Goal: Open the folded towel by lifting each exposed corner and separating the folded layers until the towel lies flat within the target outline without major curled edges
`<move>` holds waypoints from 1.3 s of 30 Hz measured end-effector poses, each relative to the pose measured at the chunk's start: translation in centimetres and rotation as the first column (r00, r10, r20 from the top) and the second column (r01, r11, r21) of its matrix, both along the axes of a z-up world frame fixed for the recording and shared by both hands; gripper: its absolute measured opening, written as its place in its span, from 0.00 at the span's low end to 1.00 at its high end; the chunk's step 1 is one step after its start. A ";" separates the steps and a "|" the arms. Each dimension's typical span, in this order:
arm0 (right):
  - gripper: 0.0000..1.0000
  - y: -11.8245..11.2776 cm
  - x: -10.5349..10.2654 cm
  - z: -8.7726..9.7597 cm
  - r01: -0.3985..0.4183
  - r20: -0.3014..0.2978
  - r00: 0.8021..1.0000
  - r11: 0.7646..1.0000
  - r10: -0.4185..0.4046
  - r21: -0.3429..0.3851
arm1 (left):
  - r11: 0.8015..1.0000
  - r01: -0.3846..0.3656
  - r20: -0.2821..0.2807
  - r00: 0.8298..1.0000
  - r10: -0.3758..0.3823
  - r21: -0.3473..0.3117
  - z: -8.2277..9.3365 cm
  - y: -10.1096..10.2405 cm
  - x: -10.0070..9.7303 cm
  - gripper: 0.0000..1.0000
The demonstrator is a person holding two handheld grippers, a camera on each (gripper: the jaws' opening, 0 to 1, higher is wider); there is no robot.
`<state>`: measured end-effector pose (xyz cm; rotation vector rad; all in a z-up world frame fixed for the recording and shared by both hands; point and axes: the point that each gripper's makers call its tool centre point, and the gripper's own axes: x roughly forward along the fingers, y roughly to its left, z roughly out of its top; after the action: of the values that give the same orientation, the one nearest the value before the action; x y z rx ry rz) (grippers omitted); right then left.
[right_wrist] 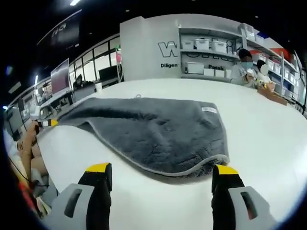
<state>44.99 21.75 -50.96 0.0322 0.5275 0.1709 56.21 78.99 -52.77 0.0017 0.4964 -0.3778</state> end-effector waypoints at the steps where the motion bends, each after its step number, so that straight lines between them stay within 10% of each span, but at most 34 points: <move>1: 0.86 0.0 0.0 -0.1 0.001 -0.001 1.000 1.000 -0.001 0.000 | 1.000 0.001 -0.003 1.000 -0.001 0.001 0.0 0.0 -0.1 0.02; 39: 0.84 0.4 -1.1 0.0 0.002 0.017 1.000 1.000 -0.002 0.022 | 0.997 0.010 -0.044 0.999 -0.006 0.076 0.2 1.5 -3.9 0.03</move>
<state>43.93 22.17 -51.01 0.0528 0.5088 0.1747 52.33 80.45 -52.60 0.0698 0.5542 -0.3673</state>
